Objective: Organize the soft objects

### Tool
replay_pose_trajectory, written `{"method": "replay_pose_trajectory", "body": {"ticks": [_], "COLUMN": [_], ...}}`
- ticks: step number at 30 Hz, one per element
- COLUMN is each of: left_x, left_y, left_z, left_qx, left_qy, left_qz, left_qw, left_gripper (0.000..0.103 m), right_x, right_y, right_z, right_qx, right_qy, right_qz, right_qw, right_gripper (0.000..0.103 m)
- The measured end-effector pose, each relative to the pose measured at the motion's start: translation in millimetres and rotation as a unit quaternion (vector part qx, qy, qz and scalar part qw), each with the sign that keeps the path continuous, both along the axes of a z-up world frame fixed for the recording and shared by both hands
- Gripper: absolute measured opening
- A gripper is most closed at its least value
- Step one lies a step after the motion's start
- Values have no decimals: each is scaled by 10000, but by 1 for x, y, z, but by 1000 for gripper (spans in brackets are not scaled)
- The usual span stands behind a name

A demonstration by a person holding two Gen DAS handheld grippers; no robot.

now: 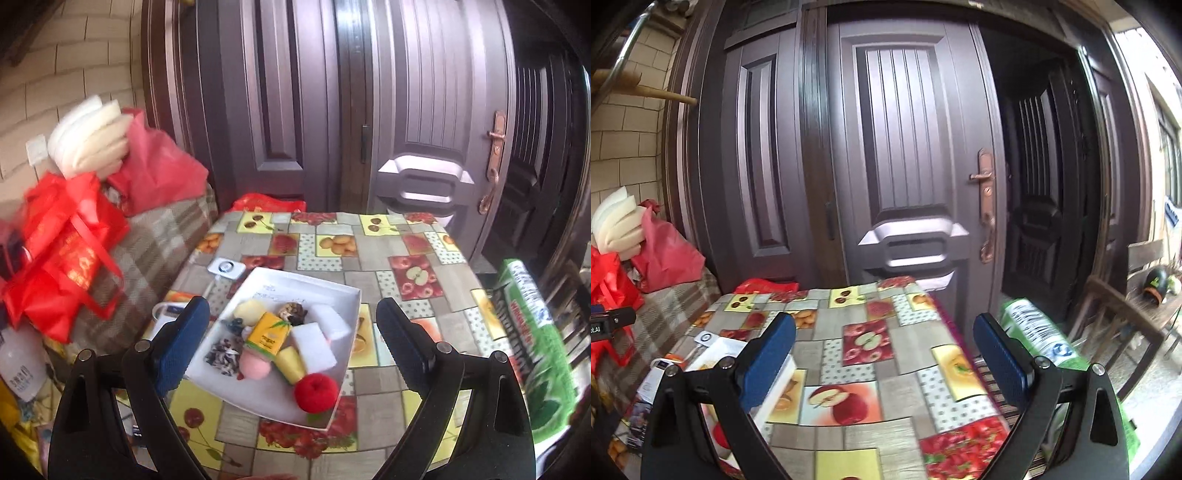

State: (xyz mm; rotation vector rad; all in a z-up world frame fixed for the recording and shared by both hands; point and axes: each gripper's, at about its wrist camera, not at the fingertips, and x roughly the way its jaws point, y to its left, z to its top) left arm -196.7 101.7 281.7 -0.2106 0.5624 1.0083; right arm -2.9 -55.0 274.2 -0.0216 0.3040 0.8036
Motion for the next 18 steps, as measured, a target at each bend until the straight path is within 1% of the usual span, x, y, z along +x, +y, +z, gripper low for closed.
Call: {"method": "replay_pose_trajectory", "body": {"ticks": [2, 7, 12, 18], "left_x": [7, 31, 52, 83], "left_y": [-5, -10, -18, -23], "left_z": [-4, -16, -24, -43], "left_qx": [42, -257, -447, -838], "left_qy": [115, 305, 365, 410], "left_qz": [6, -169, -315, -578], "left_qw": [9999, 9991, 9978, 9940], "left_gripper": [92, 92, 92, 92], "right_x": [1, 17, 29, 47], "right_y": [-6, -17, -25, -33], "right_z": [-2, -4, -7, -22], "right_qx": [-87, -152, -165, -296], "right_qy": [-47, 104, 135, 359], "right_qz": [-12, -21, -19, -50], "right_qw": [10000, 9998, 9998, 9989], "right_gripper": [97, 97, 97, 97]}}
